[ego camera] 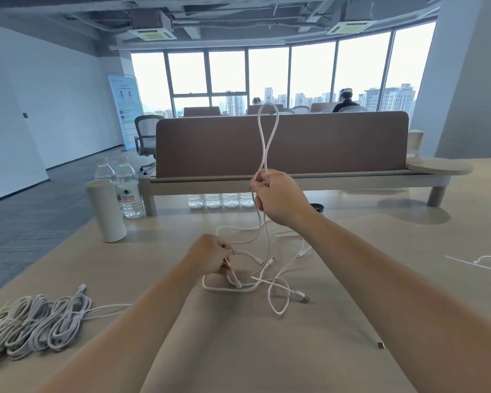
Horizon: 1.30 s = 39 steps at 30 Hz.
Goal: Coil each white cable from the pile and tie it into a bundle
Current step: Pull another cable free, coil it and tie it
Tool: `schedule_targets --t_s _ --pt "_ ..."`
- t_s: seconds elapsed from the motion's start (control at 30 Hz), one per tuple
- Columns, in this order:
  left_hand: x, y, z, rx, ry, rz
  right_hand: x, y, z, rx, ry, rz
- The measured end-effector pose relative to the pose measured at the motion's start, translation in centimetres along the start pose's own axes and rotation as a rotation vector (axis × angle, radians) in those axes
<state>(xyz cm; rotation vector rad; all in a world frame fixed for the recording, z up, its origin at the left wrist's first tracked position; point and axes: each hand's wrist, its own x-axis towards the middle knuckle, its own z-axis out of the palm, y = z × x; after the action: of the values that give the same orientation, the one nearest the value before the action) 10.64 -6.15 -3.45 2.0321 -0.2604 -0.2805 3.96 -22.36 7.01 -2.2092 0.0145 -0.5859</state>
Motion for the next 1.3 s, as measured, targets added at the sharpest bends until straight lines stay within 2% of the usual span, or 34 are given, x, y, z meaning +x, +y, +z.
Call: schedule_targets --t_s 0.1,0.37,0.6,0.87,1.03,1.3 --pt "0.6 0.6 -0.6 -0.074 0.082 0.031 0.1 0.5 0.0 -0.028 0.003 0.010" --pt "0.3 2.7 -1.7 -0.220 0.094 0.033 0.2 1.5 -1.3 -0.061 0.046 0.073" --pt "-2.9 5.6 -5.1 -0.139 0.153 0.040 -0.9 0.6 -4.7 -0.090 0.033 0.175" --pt "-9.5 6.2 -7.7 0.030 0.154 -0.025 -5.1 -3.9 -7.9 -0.245 -0.157 0.141" --pt "-13.0 5.3 -7.1 0.073 0.091 -0.027 -8.0 -5.8 -7.8 -0.140 -0.268 0.227" --pt "-16.2 3.1 -6.1 0.381 -0.031 -0.137 -11.6 -7.4 -7.2 -0.200 -0.292 0.229"
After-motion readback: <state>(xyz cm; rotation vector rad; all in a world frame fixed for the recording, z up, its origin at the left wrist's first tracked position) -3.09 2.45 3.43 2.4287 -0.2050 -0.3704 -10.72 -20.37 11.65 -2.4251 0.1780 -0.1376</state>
